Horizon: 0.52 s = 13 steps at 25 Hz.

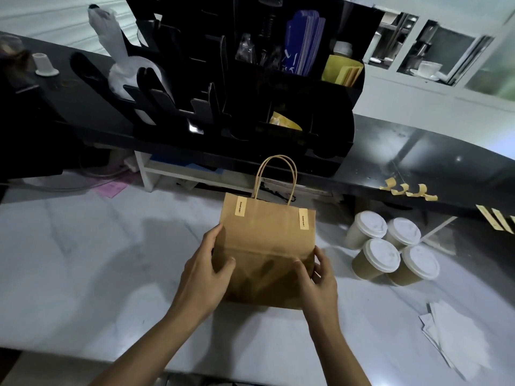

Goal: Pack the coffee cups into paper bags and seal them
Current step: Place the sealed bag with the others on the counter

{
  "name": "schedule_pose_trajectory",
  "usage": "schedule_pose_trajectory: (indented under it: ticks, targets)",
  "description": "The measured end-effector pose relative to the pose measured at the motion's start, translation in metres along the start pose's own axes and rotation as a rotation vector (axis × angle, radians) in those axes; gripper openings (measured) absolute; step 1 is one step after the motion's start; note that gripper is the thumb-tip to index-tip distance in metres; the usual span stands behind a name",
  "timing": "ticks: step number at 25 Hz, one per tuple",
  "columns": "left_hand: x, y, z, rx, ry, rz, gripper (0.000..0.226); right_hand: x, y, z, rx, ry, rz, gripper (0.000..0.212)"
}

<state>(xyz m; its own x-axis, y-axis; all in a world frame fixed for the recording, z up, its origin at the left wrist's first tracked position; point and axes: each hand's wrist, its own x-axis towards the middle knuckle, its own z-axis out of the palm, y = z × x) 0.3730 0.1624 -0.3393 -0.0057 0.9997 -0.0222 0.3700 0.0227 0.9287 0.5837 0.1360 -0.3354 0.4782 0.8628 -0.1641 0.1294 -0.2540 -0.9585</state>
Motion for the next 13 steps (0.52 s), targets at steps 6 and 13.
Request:
schedule_pose_trajectory:
  ticks: [6,13]
  targets:
    - [0.004,0.001,0.011,0.008,-0.050,0.043,0.069,-0.008,-0.003,-0.013,0.030,0.060,0.000,0.062]
    - [0.010,0.016,0.035,0.017,-0.114,0.119,0.071,-0.018,-0.003,-0.040,0.041,0.181,-0.009,0.053]
